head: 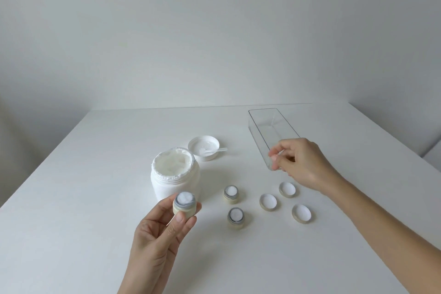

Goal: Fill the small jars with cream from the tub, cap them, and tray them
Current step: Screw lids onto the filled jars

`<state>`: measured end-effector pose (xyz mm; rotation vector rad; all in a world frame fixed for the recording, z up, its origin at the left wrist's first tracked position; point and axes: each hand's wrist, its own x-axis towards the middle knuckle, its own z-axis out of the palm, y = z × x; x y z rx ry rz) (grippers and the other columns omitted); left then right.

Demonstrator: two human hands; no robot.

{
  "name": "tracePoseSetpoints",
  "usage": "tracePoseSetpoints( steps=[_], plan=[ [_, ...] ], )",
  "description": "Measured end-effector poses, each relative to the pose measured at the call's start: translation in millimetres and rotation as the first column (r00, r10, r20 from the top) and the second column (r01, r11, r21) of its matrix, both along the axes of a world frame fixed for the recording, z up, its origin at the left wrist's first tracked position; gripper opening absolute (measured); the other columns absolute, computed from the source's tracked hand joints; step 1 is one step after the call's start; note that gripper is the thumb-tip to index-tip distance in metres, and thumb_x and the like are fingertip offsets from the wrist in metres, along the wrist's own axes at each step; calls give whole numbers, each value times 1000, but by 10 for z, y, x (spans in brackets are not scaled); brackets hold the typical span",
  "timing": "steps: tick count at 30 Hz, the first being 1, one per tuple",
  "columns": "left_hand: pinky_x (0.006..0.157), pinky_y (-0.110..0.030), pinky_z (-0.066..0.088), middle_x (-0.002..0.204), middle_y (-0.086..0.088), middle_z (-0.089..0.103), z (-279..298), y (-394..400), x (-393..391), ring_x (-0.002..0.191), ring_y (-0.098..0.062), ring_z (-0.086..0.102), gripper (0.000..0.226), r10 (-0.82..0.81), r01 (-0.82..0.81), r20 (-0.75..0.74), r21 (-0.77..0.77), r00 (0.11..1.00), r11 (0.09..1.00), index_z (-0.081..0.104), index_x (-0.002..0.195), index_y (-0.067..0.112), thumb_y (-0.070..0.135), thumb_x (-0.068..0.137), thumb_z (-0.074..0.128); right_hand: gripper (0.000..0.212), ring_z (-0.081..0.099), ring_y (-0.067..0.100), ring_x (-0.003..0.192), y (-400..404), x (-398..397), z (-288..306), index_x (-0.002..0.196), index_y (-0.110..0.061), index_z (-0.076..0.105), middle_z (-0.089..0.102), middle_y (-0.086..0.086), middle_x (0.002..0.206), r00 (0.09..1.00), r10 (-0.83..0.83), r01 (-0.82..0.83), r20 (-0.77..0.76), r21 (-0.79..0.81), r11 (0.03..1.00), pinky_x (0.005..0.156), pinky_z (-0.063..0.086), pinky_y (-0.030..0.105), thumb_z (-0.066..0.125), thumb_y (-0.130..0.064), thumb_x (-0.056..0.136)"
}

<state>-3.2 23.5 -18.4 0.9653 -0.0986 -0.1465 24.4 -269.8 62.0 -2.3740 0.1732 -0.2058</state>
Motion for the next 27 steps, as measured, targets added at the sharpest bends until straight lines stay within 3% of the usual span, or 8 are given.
tracePoseSetpoints(
  steps=[3, 8, 11, 15, 17, 20, 22, 27],
  plan=[
    [68, -28, 61, 98, -17, 77, -1, -25, -25, 90, -33, 75, 30, -19, 19, 2, 26, 1000, 999, 72, 100, 3, -1, 74, 57, 5, 57, -6, 71, -180, -343, -51, 86, -26, 67, 71, -10, 71, 997, 9, -14, -75, -74, 997, 58, 41, 8, 69, -22, 83],
    [70, -27, 60, 95, -14, 76, 44, -129, -86, 92, -32, 75, 28, -60, 59, 8, 75, 998, 995, 79, 93, 13, 5, 76, 59, 44, 32, 2, 106, -9, -534, -330, 125, -33, 51, 51, -20, 118, 962, 209, -255, -173, -316, 914, 87, 28, 18, 65, -42, 84],
    [71, -26, 60, 94, -12, 77, 90, -225, -133, 93, -31, 75, 21, -71, 70, 13, 98, 997, 993, 80, 94, 17, 18, 78, 66, 47, 26, 11, 118, 111, -469, -421, 136, -33, 39, 41, -19, 134, 950, 261, -311, -169, -522, 794, 95, 15, 26, 53, -38, 91],
    [71, -25, 59, 94, -12, 77, 144, -297, -191, 91, -27, 75, 63, -109, 109, -6, 104, 994, 989, 78, 99, 14, 50, 50, 93, 39, 31, 16, 120, 205, -405, -450, 134, -28, 43, 51, -12, 125, 946, 259, -323, -194, -593, 738, 95, 15, 29, 46, -33, 95],
    [71, -25, 59, 94, -11, 77, 136, -313, -214, 89, -25, 75, 68, -105, 107, -23, 94, 994, 990, 78, 100, 13, 53, 48, 93, 37, 35, 14, 118, 226, -425, -433, 130, -27, 46, 51, -11, 121, 942, 286, -336, -177, -558, 759, 96, 18, 26, 47, -33, 94],
    [70, -23, 58, 96, -9, 77, 143, -343, -233, 88, -21, 75, 69, -109, 112, -47, 91, 993, 990, 77, 103, 15, 56, 50, 91, 31, 46, 2, 107, 291, -530, -336, 120, -32, 54, 51, -18, 111, 938, 343, -340, -44, -290, 894, 92, 36, 17, 56, -31, 89],
    [71, -22, 58, 101, -6, 77, 147, -358, -245, 92, -18, 74, 68, -123, 128, -47, 116, 991, 985, 76, 107, 18, 59, 54, 88, 30, 51, -2, 97, 407, -621, -236, 115, -36, 57, 51, -22, 105, 923, 384, -374, 30, -175, 911, 83, 42, 12, 60, -31, 85],
    [77, -21, 55, 110, 1, 76, 159, -394, -289, 102, -11, 71, 52, -158, 151, 12, 240, 987, 959, 74, 114, 27, 58, 73, 74, 38, 51, -5, 85, 653, -718, -77, 122, -34, 55, 50, -21, 106, 886, 454, -425, 89, -234, 875, 78, 40, 9, 56, -34, 84]
  ],
)
